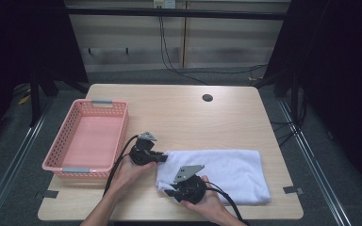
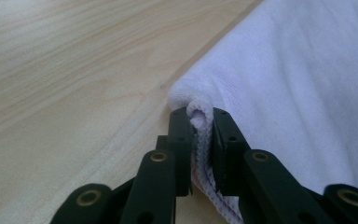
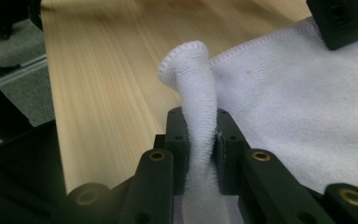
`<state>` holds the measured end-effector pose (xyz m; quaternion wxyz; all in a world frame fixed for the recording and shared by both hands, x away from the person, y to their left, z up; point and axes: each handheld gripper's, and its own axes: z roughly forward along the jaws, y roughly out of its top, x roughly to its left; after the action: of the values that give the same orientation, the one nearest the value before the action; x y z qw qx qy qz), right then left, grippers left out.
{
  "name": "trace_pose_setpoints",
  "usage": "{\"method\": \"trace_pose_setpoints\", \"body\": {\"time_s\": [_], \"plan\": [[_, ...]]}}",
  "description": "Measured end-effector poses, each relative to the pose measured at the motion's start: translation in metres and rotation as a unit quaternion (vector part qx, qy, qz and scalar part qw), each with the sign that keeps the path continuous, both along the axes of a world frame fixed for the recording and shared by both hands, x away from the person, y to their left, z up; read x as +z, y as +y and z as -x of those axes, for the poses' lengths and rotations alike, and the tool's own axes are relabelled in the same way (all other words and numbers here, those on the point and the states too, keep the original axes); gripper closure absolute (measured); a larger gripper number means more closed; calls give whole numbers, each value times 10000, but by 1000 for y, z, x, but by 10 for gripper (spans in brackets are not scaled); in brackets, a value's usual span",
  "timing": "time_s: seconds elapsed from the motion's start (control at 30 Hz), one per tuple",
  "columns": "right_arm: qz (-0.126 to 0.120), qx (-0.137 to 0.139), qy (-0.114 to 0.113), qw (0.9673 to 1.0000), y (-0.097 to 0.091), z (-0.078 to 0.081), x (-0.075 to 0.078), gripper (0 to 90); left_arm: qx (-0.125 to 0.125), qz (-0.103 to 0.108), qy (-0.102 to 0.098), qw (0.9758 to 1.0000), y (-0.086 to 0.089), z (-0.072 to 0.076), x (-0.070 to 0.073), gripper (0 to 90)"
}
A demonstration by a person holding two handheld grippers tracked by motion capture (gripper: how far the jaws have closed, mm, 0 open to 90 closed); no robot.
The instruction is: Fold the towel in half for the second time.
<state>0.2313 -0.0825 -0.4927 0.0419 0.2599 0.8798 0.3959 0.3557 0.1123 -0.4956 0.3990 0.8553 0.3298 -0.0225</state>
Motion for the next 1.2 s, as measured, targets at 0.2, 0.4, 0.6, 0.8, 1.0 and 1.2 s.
{"method": "trace_pose_setpoints", "body": {"time_s": [0.2, 0.4, 0.6, 0.8, 1.0, 1.2], "plan": [[-357, -135, 44, 9993, -7, -1, 17, 797, 74, 379, 2, 9993, 6, -3, 18, 817], [-766, -204, -43, 9968, -12, -2, 42, 798, 109, 608, -170, 9979, 12, -4, 50, 820], [-1103, -189, -155, 9936, -7, -9, 64, 797, 229, 579, -209, 9978, 20, -12, 71, 824], [-1460, -225, -226, 9888, 5, -21, 85, 799, 370, 557, -327, 9972, 30, -21, 99, 824], [-1844, -142, -395, 9820, 14, -28, 114, 800, 507, 505, -637, 9954, 38, -17, 135, 826], [-1838, -135, -361, 9822, 10, -21, 105, 800, 314, 290, -614, 9972, 22, -12, 121, 824]]}}
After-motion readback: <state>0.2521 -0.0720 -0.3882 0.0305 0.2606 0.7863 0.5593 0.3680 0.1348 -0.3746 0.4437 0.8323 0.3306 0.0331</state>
